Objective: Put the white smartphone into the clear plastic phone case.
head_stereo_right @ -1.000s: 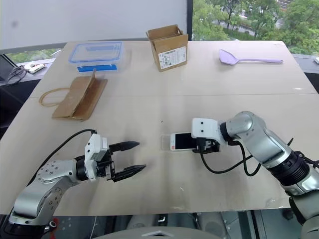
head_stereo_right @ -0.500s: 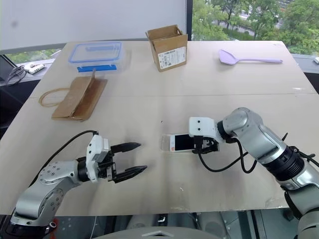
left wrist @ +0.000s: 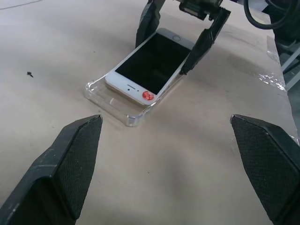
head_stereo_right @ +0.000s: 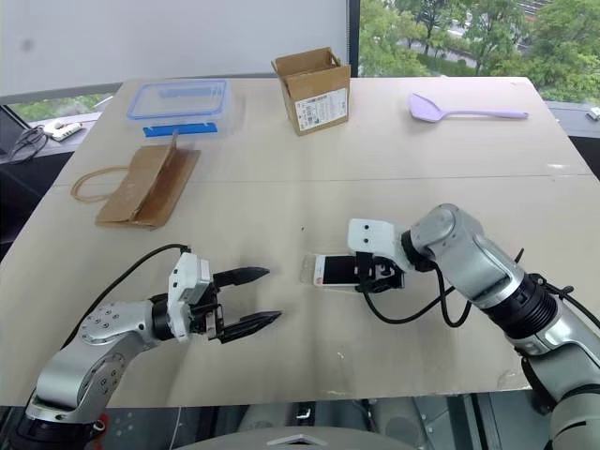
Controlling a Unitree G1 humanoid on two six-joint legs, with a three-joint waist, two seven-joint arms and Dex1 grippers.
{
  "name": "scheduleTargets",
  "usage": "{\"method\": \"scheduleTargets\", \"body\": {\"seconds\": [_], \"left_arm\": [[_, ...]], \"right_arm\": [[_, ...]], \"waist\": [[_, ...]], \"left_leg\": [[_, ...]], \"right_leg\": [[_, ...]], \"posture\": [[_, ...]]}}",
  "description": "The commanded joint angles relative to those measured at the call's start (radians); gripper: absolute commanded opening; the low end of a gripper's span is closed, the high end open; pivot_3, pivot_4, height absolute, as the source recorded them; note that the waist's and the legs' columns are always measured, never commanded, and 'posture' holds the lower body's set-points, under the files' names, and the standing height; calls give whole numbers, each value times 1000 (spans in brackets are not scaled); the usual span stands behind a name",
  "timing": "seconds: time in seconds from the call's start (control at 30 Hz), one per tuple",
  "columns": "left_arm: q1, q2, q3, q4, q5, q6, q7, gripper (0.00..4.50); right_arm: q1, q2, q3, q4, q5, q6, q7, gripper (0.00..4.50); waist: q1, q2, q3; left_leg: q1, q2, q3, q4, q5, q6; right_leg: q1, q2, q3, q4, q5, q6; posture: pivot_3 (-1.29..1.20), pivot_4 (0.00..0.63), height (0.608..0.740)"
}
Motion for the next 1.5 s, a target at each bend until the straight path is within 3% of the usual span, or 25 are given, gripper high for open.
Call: {"method": "scheduleTargets", "body": {"seconds": [0.03,0.07,0.4,0.5,0.73,0.77,1.03,1.5], "left_arm": [[-23,-5,-14,-3,9,-21,-5,4500],[-31,-6,-20,4,16,-26,-7,4500],[-117,-6,-63,89,55,-60,-51,4500],[-169,-6,-83,144,59,-69,-91,3684],[-281,-12,-128,281,114,-112,-142,270],[-298,-12,-139,297,132,-112,-138,46],[-379,-28,-202,423,225,-156,-152,46],[-347,-75,-239,402,275,-188,-113,46]], "right_arm": [[46,20,-1,-47,35,35,-24,4167],[56,26,-15,-59,43,45,-38,4436],[104,94,-270,-181,216,194,-169,4436],[141,81,-350,-248,250,233,-218,3651],[281,14,-466,-394,308,254,-304,226],[315,-3,-479,-418,314,256,-313,31],[511,-71,-495,-524,310,231,-420,31],[510,-82,-380,-469,308,156,-483,31]], "waist": [[2,0,0],[3,0,0],[3,0,0],[11,0,0],[6,0,0],[7,0,0],[1,0,0],[7,-1,-1]], "left_leg": [[0,0,0,0,0,0],[0,0,0,0,0,0],[-1,0,0,1,0,0],[-1,-1,-1,1,0,0],[-2,-1,-1,1,0,0],[-2,-1,-1,1,0,0],[-1,-1,-1,1,0,0],[-1,-1,-1,3,0,0]], "right_leg": [[0,0,0,0,0,0],[0,0,0,0,0,0],[0,0,0,0,0,0],[0,0,-1,0,0,0],[0,0,-1,0,0,0],[0,1,-1,0,0,0],[0,2,-1,1,0,1],[2,2,-1,1,0,1]], "posture": [[0,150,740],[0,150,740],[0,150,740],[0,150,740],[0,150,740],[0,150,740],[0,150,740],[0,150,740]]}}
